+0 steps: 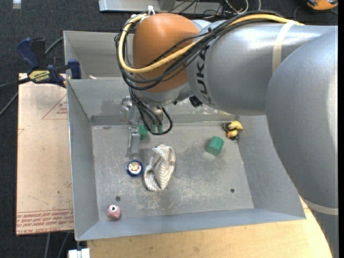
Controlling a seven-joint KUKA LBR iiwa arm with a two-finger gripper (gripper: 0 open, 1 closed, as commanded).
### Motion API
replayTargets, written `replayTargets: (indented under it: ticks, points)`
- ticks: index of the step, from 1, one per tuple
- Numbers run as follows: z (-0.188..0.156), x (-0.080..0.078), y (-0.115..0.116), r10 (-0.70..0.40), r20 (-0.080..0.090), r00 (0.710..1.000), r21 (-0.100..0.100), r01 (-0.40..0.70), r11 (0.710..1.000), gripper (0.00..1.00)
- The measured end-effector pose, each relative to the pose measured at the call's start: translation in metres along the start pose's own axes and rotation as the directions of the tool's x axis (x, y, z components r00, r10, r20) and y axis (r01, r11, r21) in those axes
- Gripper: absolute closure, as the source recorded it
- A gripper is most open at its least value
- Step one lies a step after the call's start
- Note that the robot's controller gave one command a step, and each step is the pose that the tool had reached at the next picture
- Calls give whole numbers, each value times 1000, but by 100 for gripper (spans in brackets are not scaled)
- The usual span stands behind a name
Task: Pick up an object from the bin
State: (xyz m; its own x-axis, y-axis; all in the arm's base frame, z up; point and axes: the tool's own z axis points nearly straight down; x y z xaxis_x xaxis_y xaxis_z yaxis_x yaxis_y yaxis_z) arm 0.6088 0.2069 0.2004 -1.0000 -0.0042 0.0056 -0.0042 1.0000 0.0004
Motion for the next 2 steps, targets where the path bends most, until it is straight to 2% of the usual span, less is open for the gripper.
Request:
replayTargets:
  ticks: [1,2]
  points:
    - [-5,-1,-2,4,7,1000,-1,-4,1000,0]
    - [87,31,-28,-224,5,975,-1,224,975,0]
